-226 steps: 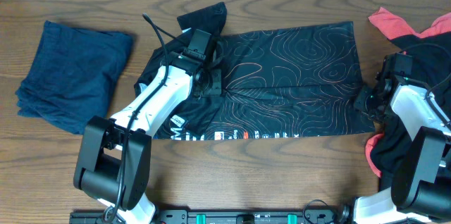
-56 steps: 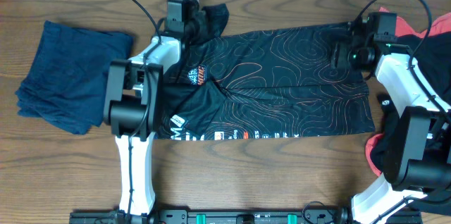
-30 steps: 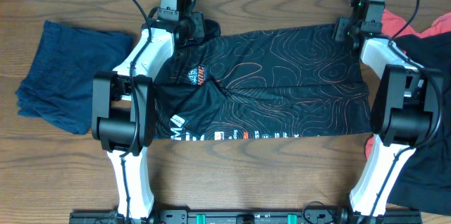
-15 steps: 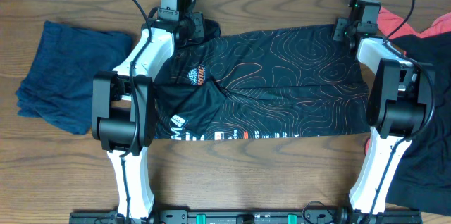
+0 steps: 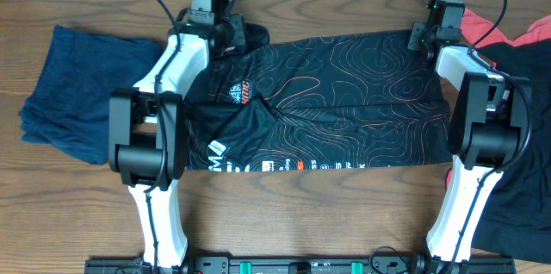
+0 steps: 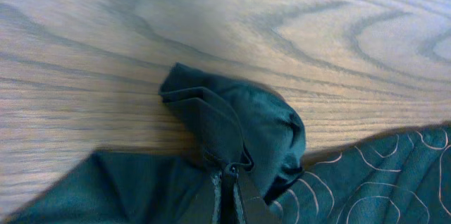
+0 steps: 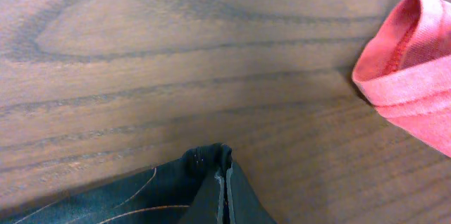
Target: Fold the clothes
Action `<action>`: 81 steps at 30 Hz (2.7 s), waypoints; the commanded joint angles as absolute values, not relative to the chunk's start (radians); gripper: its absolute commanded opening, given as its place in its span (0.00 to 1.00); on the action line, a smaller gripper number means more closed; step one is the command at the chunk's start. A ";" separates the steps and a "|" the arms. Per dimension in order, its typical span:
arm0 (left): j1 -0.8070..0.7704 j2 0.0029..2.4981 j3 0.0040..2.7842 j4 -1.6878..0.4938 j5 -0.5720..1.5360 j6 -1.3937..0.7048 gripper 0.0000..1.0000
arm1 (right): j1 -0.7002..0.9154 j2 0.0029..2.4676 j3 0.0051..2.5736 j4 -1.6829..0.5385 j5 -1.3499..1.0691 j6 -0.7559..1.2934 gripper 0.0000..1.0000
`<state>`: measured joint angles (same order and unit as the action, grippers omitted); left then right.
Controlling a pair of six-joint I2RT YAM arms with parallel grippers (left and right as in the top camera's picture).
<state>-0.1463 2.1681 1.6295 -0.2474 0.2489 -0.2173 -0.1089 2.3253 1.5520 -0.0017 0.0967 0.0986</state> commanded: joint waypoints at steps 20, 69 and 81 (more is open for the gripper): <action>-0.033 1.701 1.641 -0.759 0.254 -0.222 0.06 | -0.166 1.961 1.563 -0.651 0.135 0.081 0.01; -0.063 1.487 1.495 -1.384 0.306 -0.223 0.06 | -0.172 1.935 1.561 -1.265 0.333 0.081 0.01; -0.063 1.498 1.450 -1.155 0.302 -0.222 0.06 | -0.172 1.935 1.561 -1.268 0.333 0.081 0.01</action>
